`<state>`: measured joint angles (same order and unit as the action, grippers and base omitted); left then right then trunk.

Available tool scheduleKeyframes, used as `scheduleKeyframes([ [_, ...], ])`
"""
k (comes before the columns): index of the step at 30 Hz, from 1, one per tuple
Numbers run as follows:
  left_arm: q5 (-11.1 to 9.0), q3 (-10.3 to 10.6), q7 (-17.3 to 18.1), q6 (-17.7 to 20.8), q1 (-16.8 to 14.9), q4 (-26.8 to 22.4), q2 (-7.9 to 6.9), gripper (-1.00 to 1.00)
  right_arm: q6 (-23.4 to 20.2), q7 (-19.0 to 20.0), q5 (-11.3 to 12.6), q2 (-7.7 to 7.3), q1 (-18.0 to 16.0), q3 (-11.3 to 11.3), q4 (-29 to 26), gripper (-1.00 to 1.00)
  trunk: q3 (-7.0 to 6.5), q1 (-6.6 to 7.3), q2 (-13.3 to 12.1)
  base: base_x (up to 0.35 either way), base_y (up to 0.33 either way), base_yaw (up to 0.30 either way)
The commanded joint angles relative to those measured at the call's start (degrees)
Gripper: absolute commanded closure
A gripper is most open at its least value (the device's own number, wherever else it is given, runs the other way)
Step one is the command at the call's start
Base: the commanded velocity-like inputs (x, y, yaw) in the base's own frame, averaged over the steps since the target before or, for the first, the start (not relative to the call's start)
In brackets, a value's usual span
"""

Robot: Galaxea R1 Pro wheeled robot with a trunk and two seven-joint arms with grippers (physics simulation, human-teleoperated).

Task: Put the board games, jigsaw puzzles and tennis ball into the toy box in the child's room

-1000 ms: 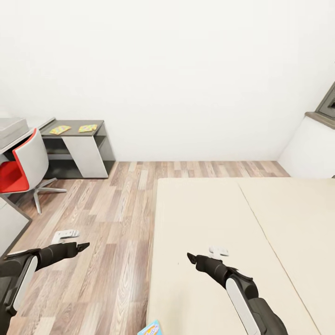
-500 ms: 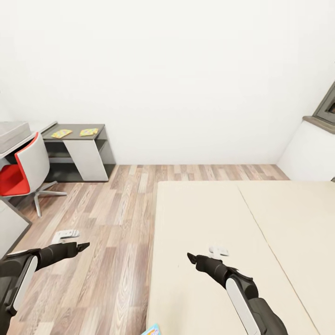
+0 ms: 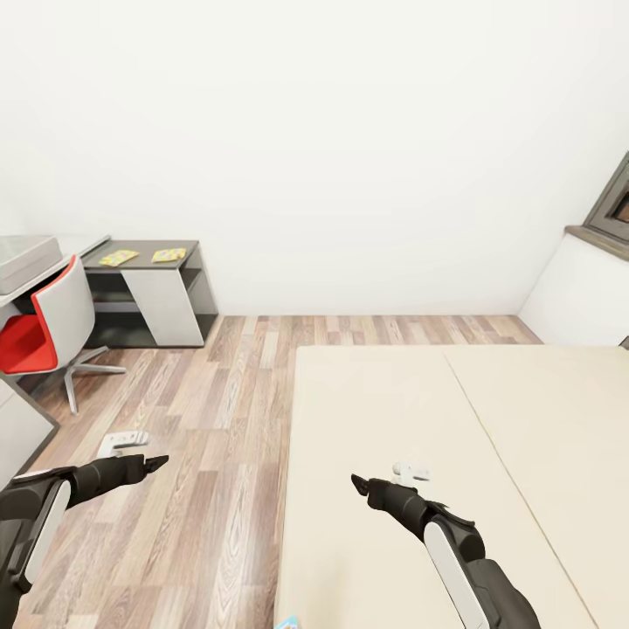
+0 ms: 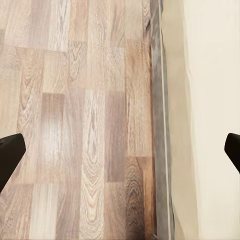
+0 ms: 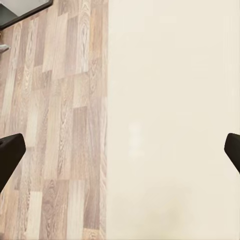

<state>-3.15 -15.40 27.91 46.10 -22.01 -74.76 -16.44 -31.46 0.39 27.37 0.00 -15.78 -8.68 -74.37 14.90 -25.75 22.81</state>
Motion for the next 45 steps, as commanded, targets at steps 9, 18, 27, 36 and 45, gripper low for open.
scheduleKeyframes([
  [9, -0.29, -0.07, 0.04, 0.48, -0.05, -0.04, 0.00, -1.00, -0.27, 0.05, 0.05, 0.00, -0.04, -0.02, -0.13, -1.00, -0.75, -0.04, 0.11, 0.000, 0.000, 0.000],
  [18, -0.28, -0.07, 0.04, 0.41, -0.05, -0.04, 0.00, -1.00, -0.27, 0.05, 0.05, 0.00, -0.04, -0.02, -0.17, -1.00, -1.60, -0.04, 0.11, 0.000, 0.000, 0.000],
  [27, -0.32, -0.07, 0.04, 0.39, -0.05, -0.04, -0.02, -1.00, -0.27, 0.05, 0.05, 0.00, -0.04, -0.02, -0.16, -1.00, -2.45, -0.04, 0.11, 0.000, 0.000, 0.000],
  [36, -0.31, -0.07, 0.04, 0.39, -0.05, -0.04, 0.00, -1.00, -0.27, 0.05, 0.05, 0.00, -0.04, -0.02, -0.17, -1.00, -3.30, -0.04, 0.11, 0.000, 0.000, 0.000],
  [45, -0.31, -0.07, 0.04, 0.39, -0.05, -0.04, -0.02, -1.00, -0.27, 0.05, 0.05, 0.00, -0.04, -0.02, -0.16, -1.00, -4.15, -0.04, 0.11, 0.000, 0.000, 0.000],
])
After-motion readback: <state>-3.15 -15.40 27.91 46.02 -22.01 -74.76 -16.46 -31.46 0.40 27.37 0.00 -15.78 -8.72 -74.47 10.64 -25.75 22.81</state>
